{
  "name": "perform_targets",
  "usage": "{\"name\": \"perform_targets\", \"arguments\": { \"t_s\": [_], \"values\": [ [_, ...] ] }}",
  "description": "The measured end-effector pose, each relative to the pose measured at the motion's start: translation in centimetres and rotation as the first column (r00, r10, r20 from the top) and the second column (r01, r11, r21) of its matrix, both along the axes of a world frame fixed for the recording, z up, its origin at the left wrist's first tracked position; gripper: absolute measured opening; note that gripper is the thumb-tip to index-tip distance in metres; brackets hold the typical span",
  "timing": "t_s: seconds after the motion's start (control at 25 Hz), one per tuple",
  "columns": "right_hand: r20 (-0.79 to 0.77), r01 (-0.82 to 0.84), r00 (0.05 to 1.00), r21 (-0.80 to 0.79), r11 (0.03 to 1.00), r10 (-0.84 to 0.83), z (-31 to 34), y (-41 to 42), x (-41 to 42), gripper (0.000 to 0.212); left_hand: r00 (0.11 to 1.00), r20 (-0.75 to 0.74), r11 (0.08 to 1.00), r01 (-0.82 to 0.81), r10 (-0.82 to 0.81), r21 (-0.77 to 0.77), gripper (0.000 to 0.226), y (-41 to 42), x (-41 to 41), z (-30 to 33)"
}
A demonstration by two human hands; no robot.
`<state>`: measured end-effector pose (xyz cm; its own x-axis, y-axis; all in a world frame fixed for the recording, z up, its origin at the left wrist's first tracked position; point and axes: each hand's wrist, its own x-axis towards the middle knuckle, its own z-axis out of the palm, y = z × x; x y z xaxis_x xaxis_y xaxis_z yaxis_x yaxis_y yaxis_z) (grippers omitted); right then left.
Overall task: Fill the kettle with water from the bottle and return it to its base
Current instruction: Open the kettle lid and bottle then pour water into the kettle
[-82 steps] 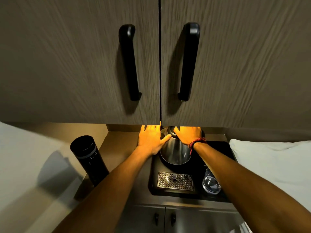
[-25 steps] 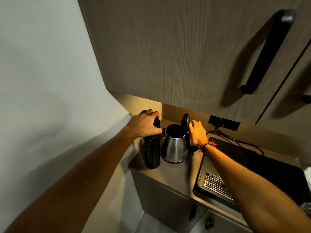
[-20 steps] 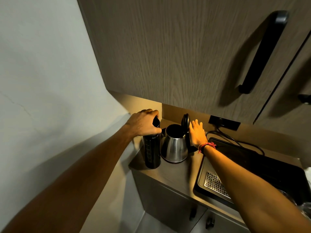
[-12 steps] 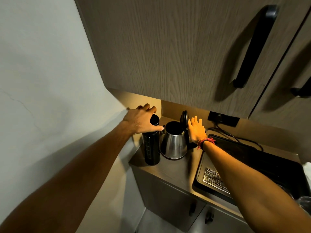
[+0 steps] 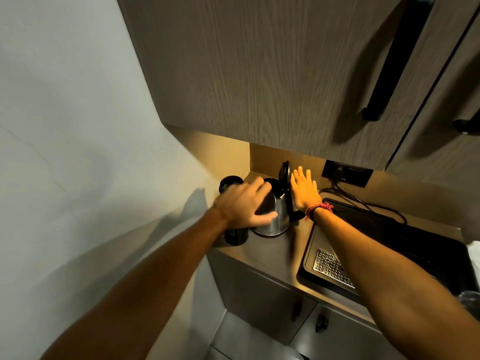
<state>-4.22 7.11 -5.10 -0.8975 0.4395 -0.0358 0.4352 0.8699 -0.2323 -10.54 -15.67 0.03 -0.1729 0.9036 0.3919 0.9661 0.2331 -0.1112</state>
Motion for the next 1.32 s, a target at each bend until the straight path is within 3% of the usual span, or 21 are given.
{"name": "perform_targets", "arguments": {
  "t_s": [0.08, 0.16, 0.24, 0.36, 0.44, 0.56, 0.6, 0.68, 0.76, 0.84, 0.92, 1.0, 1.04, 1.12, 1.32],
  "values": [
    [0.009, 0.006, 1.000, 0.006, 1.000, -0.007, 0.1, -0.2, 0.1, 0.065, 0.988, 0.151, 0.962, 0.024, 0.018, -0.274, 0.065, 1.0, 3.4, -5.1],
    [0.023, 0.011, 1.000, 0.020, 1.000, -0.012, 0.2, -0.3, 0.1, 0.065, 0.918, 0.294, 0.877, -0.103, 0.266, -0.470, 0.069, 1.7, 6.0, -9.6],
    [0.028, 0.017, 0.999, 0.041, 0.999, -0.018, 0.3, -0.2, 0.1, 0.065, 0.830, 0.344, 0.810, -0.200, 0.440, -0.551, 0.072, 2.0, 7.5, -12.3],
    [0.043, 0.023, 0.999, 0.047, 0.999, -0.025, 0.7, -0.2, 0.1, 0.064, 0.764, 0.376, 0.786, -0.267, 0.525, -0.557, 0.079, 2.1, 8.1, -13.8],
    [0.051, 0.020, 0.998, 0.062, 0.998, -0.024, 0.6, -0.2, 0.1, 0.066, 0.816, 0.285, 0.810, -0.331, 0.503, -0.483, 0.088, 1.8, 8.2, -13.4],
    [0.051, 0.017, 0.999, 0.050, 0.999, -0.020, 0.4, -0.2, 0.1, 0.066, 0.975, -0.009, 0.969, -0.222, 0.222, -0.109, 0.074, 1.3, 7.1, -10.8],
    [0.046, 0.016, 0.999, 0.045, 0.999, -0.018, 0.4, -0.2, 0.1, 0.066, 0.984, -0.095, 0.989, -0.147, 0.150, 0.033, 0.068, 1.2, 6.3, -9.2],
    [0.016, 0.013, 1.000, 0.027, 1.000, -0.014, 0.2, -0.2, 0.1, 0.066, 0.970, -0.134, 0.949, -0.164, 0.205, 0.270, 0.063, 1.3, 4.3, -5.7],
    [-0.051, 0.029, 0.998, -0.052, 0.998, -0.032, 0.1, -0.4, -0.1, 0.063, 0.924, 0.026, 0.830, -0.354, 0.381, 0.431, 0.067, 0.8, 2.3, -3.4],
    [-0.129, 0.050, 0.989, -0.175, 0.983, -0.073, 0.2, -0.8, -0.4, 0.058, 0.833, 0.261, 0.714, -0.552, 0.487, 0.430, 0.082, -0.5, 0.9, -3.2],
    [-0.151, 0.047, 0.985, -0.213, 0.976, -0.080, 0.3, -0.9, -0.6, 0.057, 0.719, 0.559, 0.680, -0.651, 0.413, 0.336, 0.098, -1.8, -0.2, -4.4],
    [-0.145, 0.028, 0.988, -0.206, 0.978, -0.059, 0.3, -0.9, -0.6, 0.058, 0.500, 0.837, 0.703, -0.677, 0.220, 0.220, 0.105, -2.2, -0.6, -5.7],
    [-0.144, 0.016, 0.989, -0.193, 0.981, -0.044, 0.2, -0.8, -0.5, 0.058, 0.421, 0.893, 0.711, -0.676, 0.158, 0.192, 0.101, -2.2, -0.7, -6.3],
    [-0.154, 0.009, 0.987, -0.182, 0.983, -0.037, 0.2, -0.7, -0.5, 0.058, 0.407, 0.903, 0.689, -0.695, 0.139, 0.207, 0.088, -2.1, -0.8, -7.3],
    [-0.163, 0.020, 0.986, -0.141, 0.990, -0.043, 0.5, 0.4, 0.0, 0.055, 0.514, 0.848, 0.700, -0.654, 0.132, 0.288, 0.077, -1.5, -0.9, -7.8]
  ]
}}
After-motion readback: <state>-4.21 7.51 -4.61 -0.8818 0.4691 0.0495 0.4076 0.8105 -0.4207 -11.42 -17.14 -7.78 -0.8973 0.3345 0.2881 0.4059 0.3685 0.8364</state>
